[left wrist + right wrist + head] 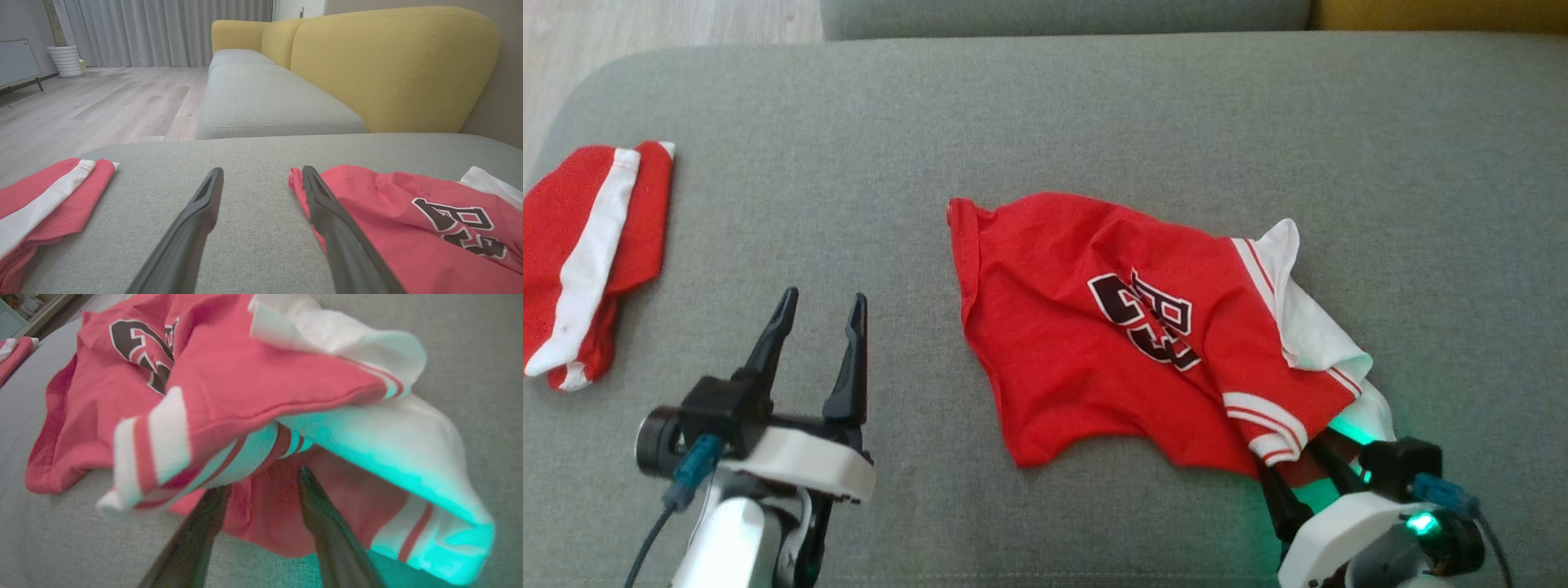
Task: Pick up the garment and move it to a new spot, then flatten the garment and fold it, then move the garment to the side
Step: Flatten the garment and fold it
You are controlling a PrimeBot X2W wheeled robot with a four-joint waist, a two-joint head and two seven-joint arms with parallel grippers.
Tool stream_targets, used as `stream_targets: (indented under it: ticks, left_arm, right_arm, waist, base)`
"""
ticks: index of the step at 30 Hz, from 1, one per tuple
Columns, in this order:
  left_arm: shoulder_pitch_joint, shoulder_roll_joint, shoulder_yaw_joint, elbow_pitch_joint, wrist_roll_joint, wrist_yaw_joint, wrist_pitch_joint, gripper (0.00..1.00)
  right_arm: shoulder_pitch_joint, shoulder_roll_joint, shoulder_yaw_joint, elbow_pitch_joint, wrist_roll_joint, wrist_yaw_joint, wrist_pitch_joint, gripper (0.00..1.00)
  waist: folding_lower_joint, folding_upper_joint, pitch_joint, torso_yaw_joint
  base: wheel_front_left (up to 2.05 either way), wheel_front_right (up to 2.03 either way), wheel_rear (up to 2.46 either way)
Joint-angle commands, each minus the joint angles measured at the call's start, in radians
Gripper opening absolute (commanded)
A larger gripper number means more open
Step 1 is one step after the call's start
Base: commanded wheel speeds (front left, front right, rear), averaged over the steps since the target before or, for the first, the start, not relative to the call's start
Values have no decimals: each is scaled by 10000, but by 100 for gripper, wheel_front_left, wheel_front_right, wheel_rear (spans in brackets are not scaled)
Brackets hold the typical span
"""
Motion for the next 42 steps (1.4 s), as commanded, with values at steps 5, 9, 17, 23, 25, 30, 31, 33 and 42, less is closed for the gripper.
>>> stream_targets:
  ticks: [5, 9, 17, 23, 25, 30, 31, 33, 42]
  left_arm:
    - [105, 226, 337, -278, -56, 127, -118, 100]
    - [287, 278, 333, -311, -85, 186, -79, 100]
    - [454, 352, 328, -511, -110, 342, 72, 100]
    - [549, 406, 294, -694, -83, 477, 224, 100]
    - [567, 425, 273, -754, -79, 498, 265, 100]
    - [551, 490, 289, -824, -80, 567, 292, 100]
    - [547, 497, 288, -830, -86, 576, 293, 100]
    - [551, 506, 282, -833, -102, 588, 291, 100]
    - [466, 517, 196, -840, -135, 598, 281, 100]
  right_arm:
    - [354, -41, 51, -1647, -79, 75, 573, 100]
    - [806, -41, -40, -3011, -269, 75, 1163, 100]
    - [401, -41, -470, -5065, -535, 75, 457, 100]
    - [-234, -41, -658, -4533, -768, 75, -551, 100]
    - [-310, -41, -673, -4271, -771, 75, -723, 100]
    - [-393, -41, -736, -3797, -765, 75, -989, 100]
    - [-398, -41, -745, -3735, -772, 75, -1020, 100]
    - [-414, -41, -741, -3637, -768, 75, -1064, 100]
    - [-551, -41, -712, -3201, -829, 75, -923, 100]
  waist:
    - [0, 0, -302, -76]
    - [0, 0, -505, -143]
    - [0, 0, -784, -219]
    - [0, 0, -932, -146]
    - [0, 0, -927, -100]
    - [0, 0, -880, -40]
    - [0, 0, -871, -38]
    - [0, 0, -867, -44]
    - [0, 0, -754, -19]
  base:
    - [0, 0, 0]
    - [0, 0, 0]
    - [0, 0, 0]
    - [0, 0, 0]
    - [0, 0, 0]
    - [0, 0, 0]
    - [0, 0, 0]
    - [0, 0, 0]
    - [0, 0, 0]
